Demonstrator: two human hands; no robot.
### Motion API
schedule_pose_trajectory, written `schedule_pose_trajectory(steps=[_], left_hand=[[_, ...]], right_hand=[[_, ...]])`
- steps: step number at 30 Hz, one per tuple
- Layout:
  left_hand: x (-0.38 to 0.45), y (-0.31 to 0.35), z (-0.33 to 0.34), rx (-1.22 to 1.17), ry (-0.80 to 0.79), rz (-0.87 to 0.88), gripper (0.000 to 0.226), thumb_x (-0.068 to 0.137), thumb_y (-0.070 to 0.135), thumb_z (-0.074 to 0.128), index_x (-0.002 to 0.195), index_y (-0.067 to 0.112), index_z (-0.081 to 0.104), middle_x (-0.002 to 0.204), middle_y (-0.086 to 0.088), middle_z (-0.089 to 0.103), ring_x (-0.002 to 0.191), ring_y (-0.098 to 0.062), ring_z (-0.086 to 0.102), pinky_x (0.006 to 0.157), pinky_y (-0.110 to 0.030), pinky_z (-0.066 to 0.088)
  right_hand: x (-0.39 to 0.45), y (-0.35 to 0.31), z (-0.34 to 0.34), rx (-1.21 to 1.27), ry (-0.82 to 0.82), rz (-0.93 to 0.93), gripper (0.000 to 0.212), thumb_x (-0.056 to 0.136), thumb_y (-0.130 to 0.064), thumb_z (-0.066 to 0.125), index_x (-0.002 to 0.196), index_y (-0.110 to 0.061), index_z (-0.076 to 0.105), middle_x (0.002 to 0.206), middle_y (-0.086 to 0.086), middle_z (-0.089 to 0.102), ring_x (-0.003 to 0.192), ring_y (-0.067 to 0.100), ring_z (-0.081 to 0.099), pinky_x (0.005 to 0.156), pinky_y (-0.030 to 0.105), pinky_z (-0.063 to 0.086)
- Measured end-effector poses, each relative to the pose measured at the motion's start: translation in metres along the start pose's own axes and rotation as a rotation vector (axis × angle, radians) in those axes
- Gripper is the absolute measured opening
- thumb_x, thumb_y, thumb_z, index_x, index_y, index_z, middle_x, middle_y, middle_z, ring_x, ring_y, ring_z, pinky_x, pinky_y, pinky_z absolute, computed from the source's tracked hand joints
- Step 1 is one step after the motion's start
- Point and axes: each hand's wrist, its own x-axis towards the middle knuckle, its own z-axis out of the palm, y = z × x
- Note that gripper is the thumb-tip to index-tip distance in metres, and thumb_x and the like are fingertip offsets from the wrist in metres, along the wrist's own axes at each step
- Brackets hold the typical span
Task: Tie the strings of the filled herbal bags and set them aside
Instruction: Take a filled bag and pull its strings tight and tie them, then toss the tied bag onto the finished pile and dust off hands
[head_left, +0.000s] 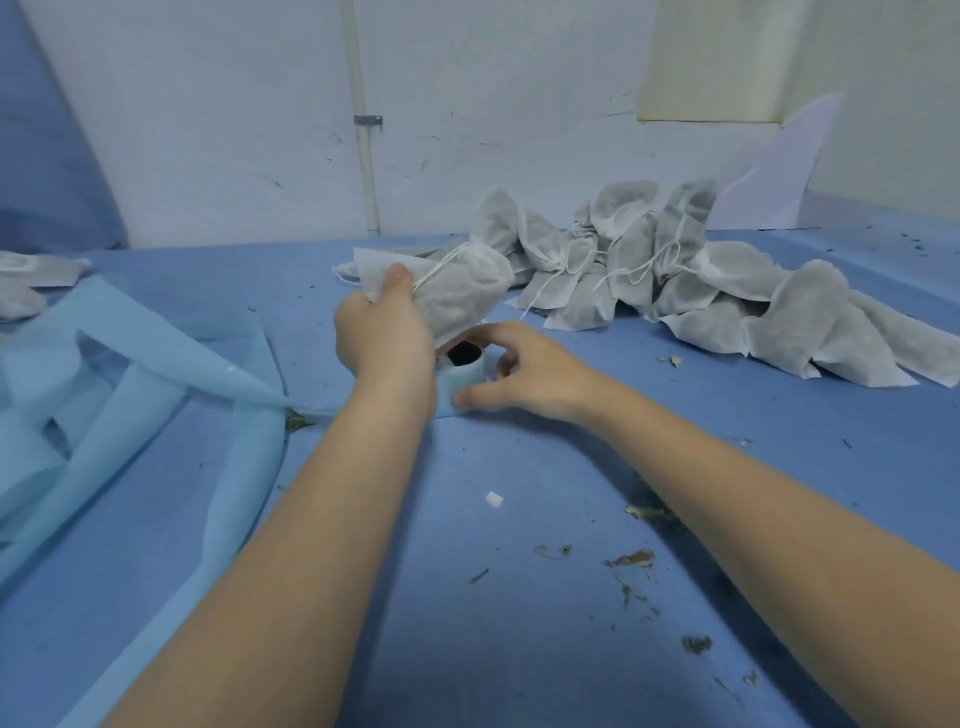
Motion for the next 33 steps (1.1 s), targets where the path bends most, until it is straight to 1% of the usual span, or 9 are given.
schedule_pose_trajectory(steps=[2,5,9,12,15,19,22,25,33], left_hand=[[0.0,-0.001,0.0,0.089,0.01,0.05,0.021,0.092,0.027,0.056,0.077,0.014,0.056,0.084,-0.002,0.062,0.098,-0.032,0.063,0.089,-0.046,0.051],[-0.004,-0.004,0.001,0.211,0.008,0.134,0.024,0.095,0.03,0.051,0.098,0.008,0.06,0.102,-0.009,0.064,0.104,-0.031,0.059,0.09,-0.039,0.048],[-0.018,-0.013,0.008,0.417,-0.072,0.248,0.027,0.098,0.031,0.045,0.101,0.007,0.056,0.091,-0.003,0.056,0.09,-0.023,0.049,0.064,-0.022,0.026],[-0.027,-0.017,0.009,0.512,-0.104,0.308,0.021,0.099,0.03,0.043,0.091,0.011,0.045,0.082,-0.001,0.046,0.085,-0.021,0.039,0.06,-0.023,0.019],[-0.029,-0.017,0.007,0.526,-0.095,0.329,0.023,0.099,0.03,0.042,0.092,0.009,0.047,0.085,-0.004,0.047,0.084,-0.021,0.038,0.06,-0.023,0.019],[-0.027,-0.016,0.007,0.533,-0.084,0.321,0.027,0.1,0.029,0.041,0.1,0.004,0.052,0.088,-0.003,0.047,0.082,-0.02,0.038,0.061,-0.021,0.019],[-0.029,-0.016,0.008,0.552,-0.085,0.303,0.023,0.1,0.03,0.041,0.094,0.009,0.047,0.088,-0.004,0.048,0.081,-0.021,0.037,0.06,-0.021,0.019],[-0.03,-0.016,0.008,0.556,-0.076,0.303,0.024,0.1,0.03,0.041,0.095,0.007,0.048,0.091,-0.007,0.051,0.081,-0.021,0.037,0.06,-0.022,0.019],[-0.03,-0.015,0.007,0.572,-0.047,0.313,0.034,0.1,0.03,0.04,0.107,0.0,0.052,0.109,-0.018,0.061,0.09,-0.024,0.046,0.061,-0.022,0.018]], right_hand=[[0.002,-0.003,0.001,0.015,0.007,0.019,0.047,0.071,-0.025,0.081,0.111,-0.029,0.057,0.093,-0.026,0.059,0.067,-0.015,0.051,0.06,0.004,0.038],[-0.002,0.004,-0.004,-0.073,0.067,0.096,0.059,0.067,-0.032,0.08,0.116,-0.022,0.049,0.11,-0.01,0.06,0.092,0.006,0.056,0.072,0.017,0.045],[-0.018,0.012,-0.004,0.031,0.18,0.152,0.067,0.066,-0.037,0.083,0.119,-0.021,0.045,0.111,-0.013,0.058,0.1,0.008,0.055,0.076,0.018,0.045],[-0.027,0.011,-0.001,0.146,0.259,0.196,0.067,0.06,-0.042,0.088,0.113,-0.022,0.052,0.1,-0.01,0.062,0.086,0.005,0.058,0.067,0.01,0.043],[-0.038,0.013,-0.006,0.3,0.219,0.246,0.068,0.059,-0.035,0.09,0.118,-0.021,0.058,0.102,-0.007,0.068,0.086,0.006,0.064,0.083,0.018,0.049],[-0.05,0.017,-0.009,0.316,0.305,0.214,0.04,0.069,-0.017,0.084,0.105,-0.022,0.066,0.092,-0.01,0.07,0.082,0.003,0.068,0.09,0.021,0.051],[-0.048,0.015,-0.007,0.227,0.381,0.195,0.033,0.07,-0.021,0.085,0.1,-0.021,0.072,0.083,-0.013,0.069,0.077,-0.006,0.064,0.077,0.005,0.047],[-0.046,0.015,-0.005,0.162,0.431,0.18,0.026,0.07,-0.021,0.084,0.094,-0.018,0.075,0.082,-0.007,0.072,0.073,-0.004,0.063,0.069,0.002,0.044],[-0.043,0.012,-0.004,0.159,0.508,0.204,0.016,0.071,-0.021,0.084,0.07,-0.022,0.068,0.075,-0.004,0.073,0.069,0.007,0.065,0.07,0.018,0.053]])
